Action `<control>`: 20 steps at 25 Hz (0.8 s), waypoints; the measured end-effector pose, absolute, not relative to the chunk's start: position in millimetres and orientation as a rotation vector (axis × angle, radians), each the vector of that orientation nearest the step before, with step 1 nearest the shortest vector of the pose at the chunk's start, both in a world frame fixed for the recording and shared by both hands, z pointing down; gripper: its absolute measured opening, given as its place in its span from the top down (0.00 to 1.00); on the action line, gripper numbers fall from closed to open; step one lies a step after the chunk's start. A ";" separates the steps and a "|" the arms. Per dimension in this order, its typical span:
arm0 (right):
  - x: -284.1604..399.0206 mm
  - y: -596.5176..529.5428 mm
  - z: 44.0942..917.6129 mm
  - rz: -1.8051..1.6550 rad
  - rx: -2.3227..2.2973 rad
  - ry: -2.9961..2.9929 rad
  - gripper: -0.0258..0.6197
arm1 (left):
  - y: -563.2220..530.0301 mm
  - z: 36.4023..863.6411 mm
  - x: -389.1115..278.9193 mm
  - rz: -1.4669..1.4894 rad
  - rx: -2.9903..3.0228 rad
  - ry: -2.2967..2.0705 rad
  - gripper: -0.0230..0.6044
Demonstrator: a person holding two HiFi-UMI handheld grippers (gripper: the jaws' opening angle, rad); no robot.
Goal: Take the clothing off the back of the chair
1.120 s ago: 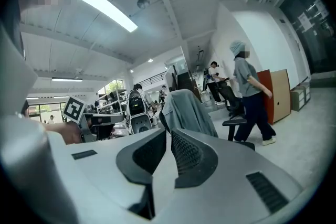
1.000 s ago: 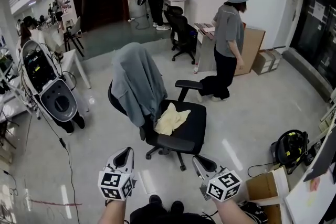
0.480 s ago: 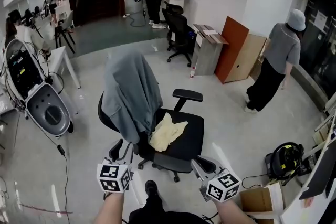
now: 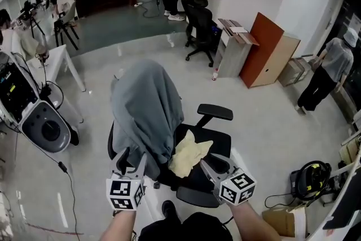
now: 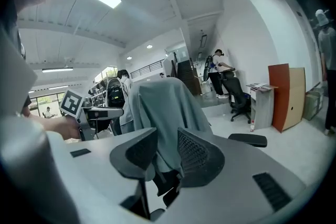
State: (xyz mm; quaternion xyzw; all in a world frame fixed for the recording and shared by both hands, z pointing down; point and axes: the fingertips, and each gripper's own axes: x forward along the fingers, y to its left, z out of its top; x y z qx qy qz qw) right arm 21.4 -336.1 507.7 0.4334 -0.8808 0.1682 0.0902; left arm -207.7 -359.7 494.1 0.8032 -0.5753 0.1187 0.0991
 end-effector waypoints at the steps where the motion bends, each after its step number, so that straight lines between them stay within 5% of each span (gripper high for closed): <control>1: 16.0 -351.6 507.6 0.498 1.268 -2.623 0.74 | -367.2 490.1 -211.4 0.346 2.372 -1.714 0.61; 20: -77.1 -558.3 539.7 0.454 0.934 -2.611 0.52 | -463.6 493.2 -236.8 0.491 2.199 -1.926 0.52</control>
